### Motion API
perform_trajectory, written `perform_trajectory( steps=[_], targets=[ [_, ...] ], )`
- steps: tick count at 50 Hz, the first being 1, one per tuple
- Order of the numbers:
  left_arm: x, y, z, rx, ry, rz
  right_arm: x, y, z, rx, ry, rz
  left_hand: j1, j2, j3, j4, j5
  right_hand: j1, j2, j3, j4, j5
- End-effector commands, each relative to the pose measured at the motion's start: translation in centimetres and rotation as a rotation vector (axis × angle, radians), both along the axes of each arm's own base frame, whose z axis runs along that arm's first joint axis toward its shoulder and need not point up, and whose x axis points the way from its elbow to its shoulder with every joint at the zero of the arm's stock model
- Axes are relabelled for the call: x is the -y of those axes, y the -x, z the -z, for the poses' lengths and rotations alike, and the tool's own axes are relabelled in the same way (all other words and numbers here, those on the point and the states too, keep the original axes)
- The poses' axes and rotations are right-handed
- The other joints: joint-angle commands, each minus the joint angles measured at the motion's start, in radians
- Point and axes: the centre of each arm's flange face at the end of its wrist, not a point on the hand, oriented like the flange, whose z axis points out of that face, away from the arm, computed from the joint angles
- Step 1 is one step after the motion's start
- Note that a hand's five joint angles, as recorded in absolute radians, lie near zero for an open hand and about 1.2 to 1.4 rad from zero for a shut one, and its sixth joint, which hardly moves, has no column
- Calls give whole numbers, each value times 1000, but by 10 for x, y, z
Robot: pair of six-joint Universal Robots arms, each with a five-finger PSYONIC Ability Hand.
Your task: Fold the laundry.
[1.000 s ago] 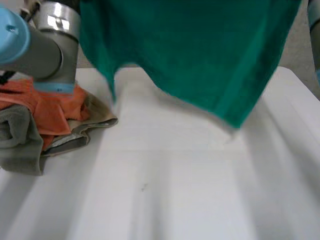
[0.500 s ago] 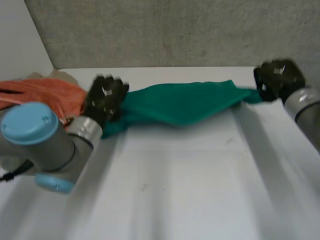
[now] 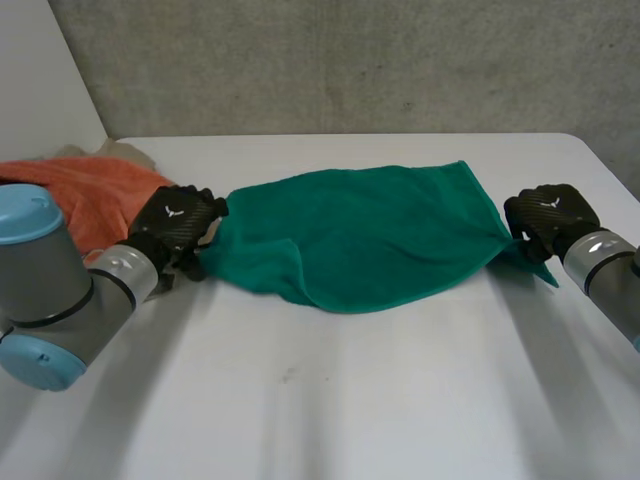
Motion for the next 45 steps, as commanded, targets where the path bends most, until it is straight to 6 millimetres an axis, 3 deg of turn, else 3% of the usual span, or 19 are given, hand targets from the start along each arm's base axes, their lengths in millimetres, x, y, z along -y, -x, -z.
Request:
perform_trajectory(
  steps=[1, 8, 14, 23, 25, 26, 28, 30, 38, 42, 45],
  targets=[
    [7, 36, 3, -19, 42, 161, -4, -4, 4, -4, -10, -11, 53, 60, 61, 67, 75, 276, 223, 208, 200, 226],
    [8, 79, 28, 158, 85, 277, -5, -3, 7, -7, -20, -8, 79, 87, 87, 94, 101, 276, 223, 208, 200, 226],
    [15, 89, 49, 315, 103, 315, -5, -1, 8, -7, -23, -2, 103, 110, 111, 117, 125, 276, 223, 208, 200, 226],
    [16, 102, 65, 326, 107, 347, -4, 2, 10, -15, -28, 3, 135, 142, 143, 150, 157, 276, 223, 208, 200, 226],
    [14, 106, 66, 324, 120, 354, -3, 3, 10, -19, -27, 7, 243, 250, 251, 258, 265, 276, 223, 208, 200, 226],
    [14, 107, 66, 323, 128, 355, -3, 4, 10, -18, -27, 10, 319, 327, 328, 334, 341, 276, 223, 208, 200, 226],
    [14, 109, 61, 318, 155, 351, -1, 6, 10, -22, -23, 13, 762, 769, 770, 776, 784, 276, 223, 208, 200, 226],
    [16, 109, 53, 313, 178, 334, 0, 7, 9, -25, -22, 14, 980, 987, 988, 994, 1002, 276, 223, 208, 200, 226],
    [14, 89, 5, 316, 246, 190, 2, 10, 3, -57, -24, 14, 998, 1005, 1006, 1012, 1020, 276, 223, 208, 200, 226],
    [-5, 69, -17, 334, 235, 174, -6, 11, -6, -129, -71, -6, 998, 1005, 1006, 1012, 1020, 276, 223, 208, 200, 226],
    [-24, 49, -21, 392, 178, 160, -18, 16, -15, -204, -120, -28, 998, 1005, 1006, 1012, 1020, 276, 223, 208, 200, 226]
  ],
)
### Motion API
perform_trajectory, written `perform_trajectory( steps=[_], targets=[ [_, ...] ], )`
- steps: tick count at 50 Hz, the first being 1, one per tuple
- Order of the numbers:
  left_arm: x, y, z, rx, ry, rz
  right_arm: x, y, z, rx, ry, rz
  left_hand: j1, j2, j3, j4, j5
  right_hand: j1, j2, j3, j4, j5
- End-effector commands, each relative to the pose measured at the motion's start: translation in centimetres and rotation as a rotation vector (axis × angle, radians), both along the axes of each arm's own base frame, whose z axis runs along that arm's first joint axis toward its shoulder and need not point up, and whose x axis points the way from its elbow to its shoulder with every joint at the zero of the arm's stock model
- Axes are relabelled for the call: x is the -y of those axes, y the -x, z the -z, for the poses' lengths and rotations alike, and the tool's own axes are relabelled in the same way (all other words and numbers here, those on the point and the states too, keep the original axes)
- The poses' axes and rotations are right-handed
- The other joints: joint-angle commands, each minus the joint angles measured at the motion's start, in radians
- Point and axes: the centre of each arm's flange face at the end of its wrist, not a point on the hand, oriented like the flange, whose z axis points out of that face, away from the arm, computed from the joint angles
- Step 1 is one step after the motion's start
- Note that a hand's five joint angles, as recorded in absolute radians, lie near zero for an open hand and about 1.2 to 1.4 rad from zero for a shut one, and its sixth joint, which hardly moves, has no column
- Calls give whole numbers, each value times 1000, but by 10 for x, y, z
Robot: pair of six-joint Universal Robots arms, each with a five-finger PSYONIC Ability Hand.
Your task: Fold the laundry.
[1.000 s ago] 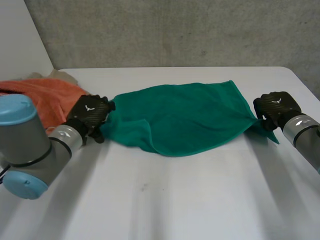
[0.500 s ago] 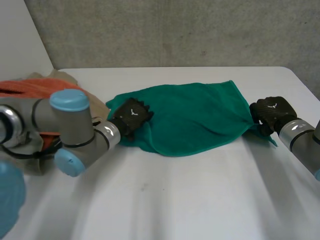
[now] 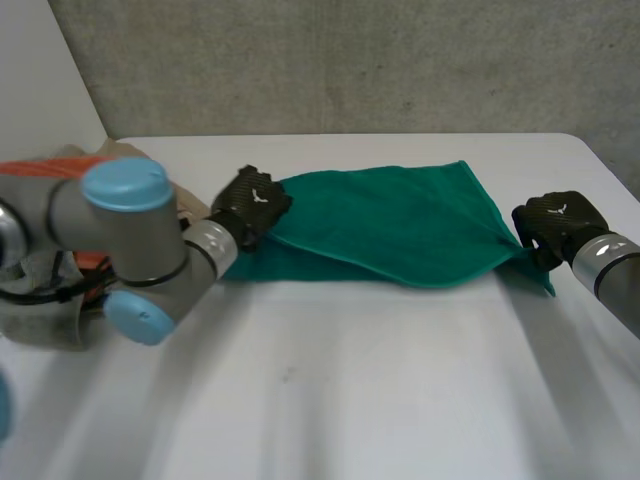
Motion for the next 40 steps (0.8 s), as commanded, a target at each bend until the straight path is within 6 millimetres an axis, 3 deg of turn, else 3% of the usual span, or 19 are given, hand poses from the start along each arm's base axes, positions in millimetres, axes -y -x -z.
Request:
perform_trajectory(
  steps=[1, 3, 9, 12, 15, 22, 27, 40],
  targets=[
    [-41, -42, -19, 99, -71, -64, -22, 7, -18, -154, -99, -42, 241, 204, 210, 198, 243, 276, 223, 208, 200, 226],
    [-55, -54, -19, 150, -112, -88, -31, 13, -22, -199, -150, -49, 241, 204, 210, 198, 243, 276, 223, 208, 200, 226],
    [-132, -99, -7, 353, -367, -130, -86, 42, -32, -397, -443, -81, 241, 204, 210, 198, 243, 276, 223, 208, 200, 226],
    [-153, -105, -8, 351, -405, -95, -94, 46, -36, -448, -421, -120, 241, 204, 210, 198, 243, 276, 223, 208, 200, 226],
    [-155, -102, -7, 328, -404, -68, -92, 41, -35, -442, -368, -141, 241, 204, 210, 198, 243, 276, 223, 208, 200, 226],
    [-112, -84, 0, 236, -342, -124, -61, 32, -19, -374, -274, -80, 241, 204, 210, 198, 243, 276, 223, 208, 200, 226],
    [-64, -72, 4, 152, -264, -234, -40, 23, -8, -310, -216, -30, 241, 204, 210, 198, 243, 276, 223, 208, 200, 226],
    [12, -32, -3, -8, -16, -240, 24, -8, -6, -170, 113, 14, 241, 204, 210, 198, 243, 276, 223, 208, 200, 226]
  ],
)
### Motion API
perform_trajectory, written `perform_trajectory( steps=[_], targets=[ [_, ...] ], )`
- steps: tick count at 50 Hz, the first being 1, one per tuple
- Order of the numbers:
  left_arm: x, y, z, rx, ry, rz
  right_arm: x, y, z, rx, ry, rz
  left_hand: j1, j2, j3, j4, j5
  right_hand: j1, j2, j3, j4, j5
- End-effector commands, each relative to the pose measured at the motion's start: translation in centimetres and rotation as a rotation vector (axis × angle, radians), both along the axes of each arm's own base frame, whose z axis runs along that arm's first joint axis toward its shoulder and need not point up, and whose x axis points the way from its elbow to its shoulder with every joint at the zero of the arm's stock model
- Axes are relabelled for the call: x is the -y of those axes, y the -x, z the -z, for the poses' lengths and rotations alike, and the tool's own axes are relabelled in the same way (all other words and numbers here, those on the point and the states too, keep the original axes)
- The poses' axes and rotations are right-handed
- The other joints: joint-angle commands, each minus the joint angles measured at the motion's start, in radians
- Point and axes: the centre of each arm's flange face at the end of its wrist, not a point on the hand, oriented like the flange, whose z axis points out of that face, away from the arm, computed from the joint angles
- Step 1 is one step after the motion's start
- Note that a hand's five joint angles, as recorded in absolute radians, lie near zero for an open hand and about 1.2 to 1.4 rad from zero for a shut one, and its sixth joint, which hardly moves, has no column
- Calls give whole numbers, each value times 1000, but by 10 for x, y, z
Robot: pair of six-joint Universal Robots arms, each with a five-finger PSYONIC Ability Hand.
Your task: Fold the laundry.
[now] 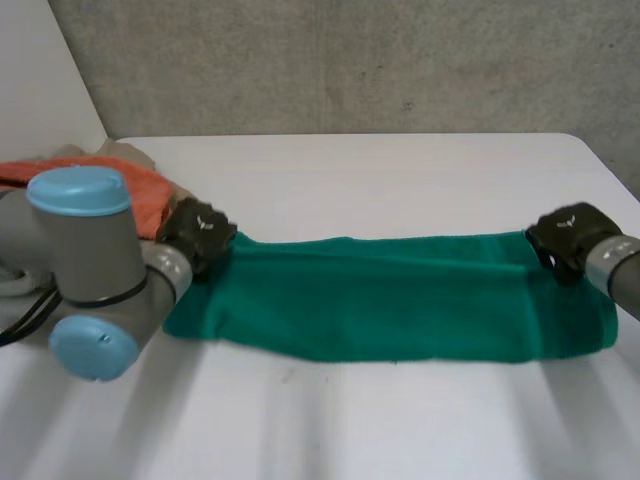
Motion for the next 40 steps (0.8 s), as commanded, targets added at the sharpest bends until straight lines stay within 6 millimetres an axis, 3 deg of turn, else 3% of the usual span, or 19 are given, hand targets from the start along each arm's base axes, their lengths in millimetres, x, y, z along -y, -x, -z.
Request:
perform_trajectory(
  steps=[1, 4, 8, 9, 12, 13, 18, 21, 24, 31, 40],
  targets=[
    [41, 24, -7, -66, 168, 11, 38, -21, -4, 65, 221, -12, 241, 201, 208, 198, 243, 276, 223, 208, 200, 197],
    [54, 30, -19, -94, 239, 10, 52, -28, -12, 77, 313, -18, 241, 201, 208, 198, 243, 276, 223, 208, 200, 197],
    [74, 41, -67, -189, 416, 0, 79, -34, -58, 137, 539, 20, 241, 201, 208, 198, 243, 276, 223, 208, 200, 197],
    [78, 43, -96, -249, 505, -1, 87, -36, -85, 185, 644, 42, 241, 201, 208, 198, 243, 276, 223, 208, 200, 197],
    [82, 46, -138, -349, 648, 3, 91, -39, -126, 267, 780, 56, 241, 201, 208, 198, 243, 276, 223, 208, 200, 197],
    [84, 47, -158, -398, 725, 11, 91, -41, -149, 323, 851, 54, 241, 201, 208, 198, 243, 276, 223, 208, 200, 197],
    [87, 42, -191, -476, 847, 1, 88, -44, -188, 408, 965, 34, 241, 201, 208, 198, 243, 276, 223, 208, 200, 197],
    [90, 34, -189, -505, 818, -13, 86, -42, -194, 416, 978, 32, 241, 201, 208, 198, 243, 276, 223, 208, 200, 197],
    [90, 29, -179, -528, 756, -14, 85, -41, -188, 408, 950, 33, 241, 201, 208, 198, 243, 276, 223, 208, 200, 197],
    [64, 27, -128, -517, 553, 51, 76, -36, -132, 365, 717, 7, 241, 201, 208, 198, 243, 276, 223, 208, 200, 197],
    [18, 19, -31, -333, 251, 89, 44, -20, -43, 280, 310, -18, 241, 201, 208, 198, 243, 276, 223, 208, 200, 197]
  ],
)
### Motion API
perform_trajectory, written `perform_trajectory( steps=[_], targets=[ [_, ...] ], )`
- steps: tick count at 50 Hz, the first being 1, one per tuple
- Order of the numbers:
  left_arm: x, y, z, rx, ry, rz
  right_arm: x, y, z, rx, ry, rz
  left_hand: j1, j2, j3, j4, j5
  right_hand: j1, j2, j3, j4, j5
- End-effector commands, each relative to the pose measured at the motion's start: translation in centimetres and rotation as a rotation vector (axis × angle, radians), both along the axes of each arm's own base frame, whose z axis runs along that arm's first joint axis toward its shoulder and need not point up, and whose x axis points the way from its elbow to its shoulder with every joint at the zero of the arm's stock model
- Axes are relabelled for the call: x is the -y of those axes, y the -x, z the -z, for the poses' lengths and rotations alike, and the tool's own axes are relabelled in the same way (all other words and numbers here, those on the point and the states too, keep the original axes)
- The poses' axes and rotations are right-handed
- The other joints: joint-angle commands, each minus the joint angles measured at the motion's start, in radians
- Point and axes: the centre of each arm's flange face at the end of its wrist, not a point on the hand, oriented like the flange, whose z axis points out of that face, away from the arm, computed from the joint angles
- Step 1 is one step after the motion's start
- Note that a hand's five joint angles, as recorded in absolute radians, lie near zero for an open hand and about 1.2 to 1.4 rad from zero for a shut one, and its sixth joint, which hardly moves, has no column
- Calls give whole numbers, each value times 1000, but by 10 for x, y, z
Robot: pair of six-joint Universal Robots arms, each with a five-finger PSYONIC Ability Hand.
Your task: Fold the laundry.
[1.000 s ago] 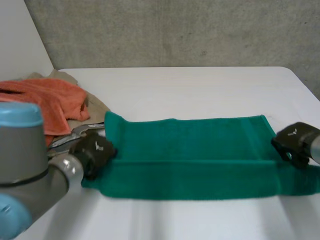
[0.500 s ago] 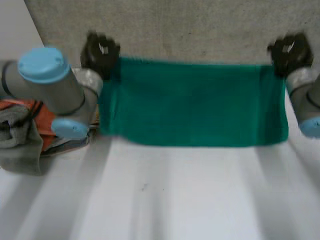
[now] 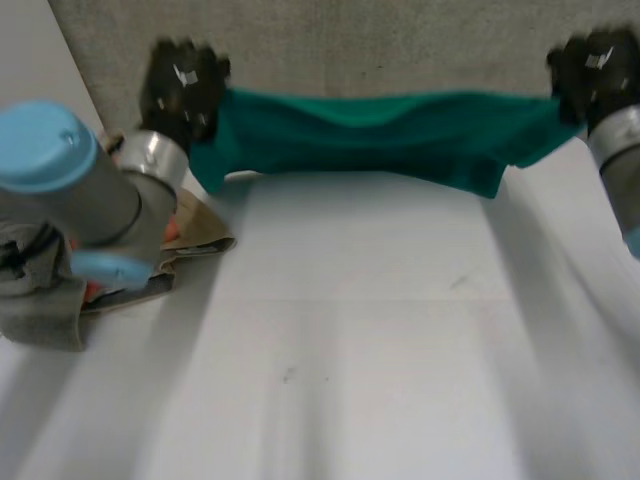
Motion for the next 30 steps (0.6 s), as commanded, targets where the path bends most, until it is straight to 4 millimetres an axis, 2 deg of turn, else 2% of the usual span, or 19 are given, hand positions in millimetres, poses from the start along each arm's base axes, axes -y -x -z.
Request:
perform_trajectory(
  steps=[1, 4, 7, 9, 11, 12, 15, 16, 20, 23, 26, 27, 30],
  targets=[
    [-36, -9, 70, 172, -209, 30, -25, 14, 62, -79, -287, -40, 241, 198, 204, 194, 243, 276, 223, 208, 200, 197],
    [-58, -16, 91, 254, -302, 37, -37, 26, 80, -142, -407, -34, 241, 198, 204, 194, 243, 276, 223, 208, 200, 197],
    [-74, -23, 99, 300, -368, 39, -48, 34, 86, -192, -495, -30, 241, 198, 204, 194, 243, 276, 223, 208, 200, 197],
    [-93, -31, 104, 343, -445, 43, -64, 44, 90, -240, -608, -27, 241, 198, 204, 194, 243, 276, 223, 208, 200, 197],
    [-106, -39, 105, 372, -502, 41, -76, 51, 91, -273, -691, -24, 241, 198, 204, 194, 243, 276, 223, 208, 200, 197],
    [-122, -46, 105, 408, -561, 44, -91, 60, 91, -314, -793, -25, 241, 198, 204, 194, 243, 276, 223, 208, 200, 197],
    [-148, -57, 106, 476, -662, 55, -114, 70, 88, -368, -922, -43, 241, 198, 204, 194, 243, 276, 223, 208, 200, 197],
    [-166, -65, 106, 533, -729, 70, -131, 75, 85, -414, -991, -64, 241, 198, 204, 194, 243, 276, 223, 208, 200, 197],
    [-194, -77, 104, 646, -838, 113, -150, 79, 76, -553, -966, -117, 241, 198, 204, 194, 243, 276, 223, 208, 200, 197],
    [-188, -75, 103, 652, -803, 130, -151, 73, 70, -555, -903, -126, 241, 198, 204, 194, 243, 276, 223, 208, 200, 197],
    [-162, -67, 102, 619, -712, 106, -137, 59, 71, -469, -814, -126, 241, 198, 204, 194, 243, 276, 223, 208, 200, 197],
    [-144, -63, 101, 590, -659, 78, -127, 55, 73, -426, -783, -115, 241, 198, 204, 194, 243, 276, 223, 208, 200, 197],
    [-118, -56, 99, 547, -598, 29, -110, 48, 78, -366, -739, -94, 241, 198, 204, 194, 243, 276, 223, 208, 200, 197]
  ],
)
